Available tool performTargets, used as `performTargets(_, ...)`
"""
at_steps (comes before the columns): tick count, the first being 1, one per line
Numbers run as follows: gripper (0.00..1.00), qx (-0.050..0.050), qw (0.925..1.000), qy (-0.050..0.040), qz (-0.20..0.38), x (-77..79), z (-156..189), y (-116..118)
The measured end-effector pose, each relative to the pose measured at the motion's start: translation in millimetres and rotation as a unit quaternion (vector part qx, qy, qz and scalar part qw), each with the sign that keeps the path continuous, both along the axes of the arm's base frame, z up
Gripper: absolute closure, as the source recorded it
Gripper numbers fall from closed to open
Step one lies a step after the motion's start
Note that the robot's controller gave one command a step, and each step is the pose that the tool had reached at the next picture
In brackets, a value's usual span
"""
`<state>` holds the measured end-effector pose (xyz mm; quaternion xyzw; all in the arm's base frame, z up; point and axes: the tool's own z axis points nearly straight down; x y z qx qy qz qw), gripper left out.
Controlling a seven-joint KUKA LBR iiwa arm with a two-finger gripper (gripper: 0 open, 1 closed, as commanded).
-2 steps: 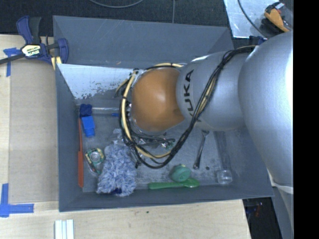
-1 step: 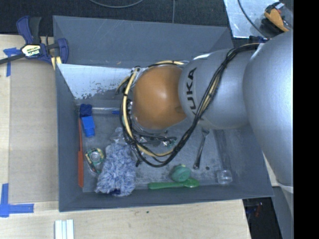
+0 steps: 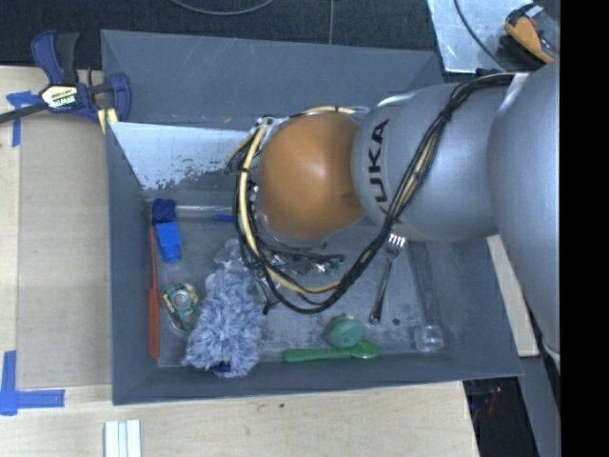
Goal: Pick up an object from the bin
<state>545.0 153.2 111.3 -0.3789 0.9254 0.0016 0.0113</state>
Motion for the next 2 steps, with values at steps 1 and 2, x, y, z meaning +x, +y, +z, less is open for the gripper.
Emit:
performTargets(1, 1.0, 0.001, 1.0, -0.0023, 0.0, 1.2, 36, 0)
performTargets(2, 1.0, 0.001, 1.0, -0.0026, -0.001, 1.4, 56, 0)
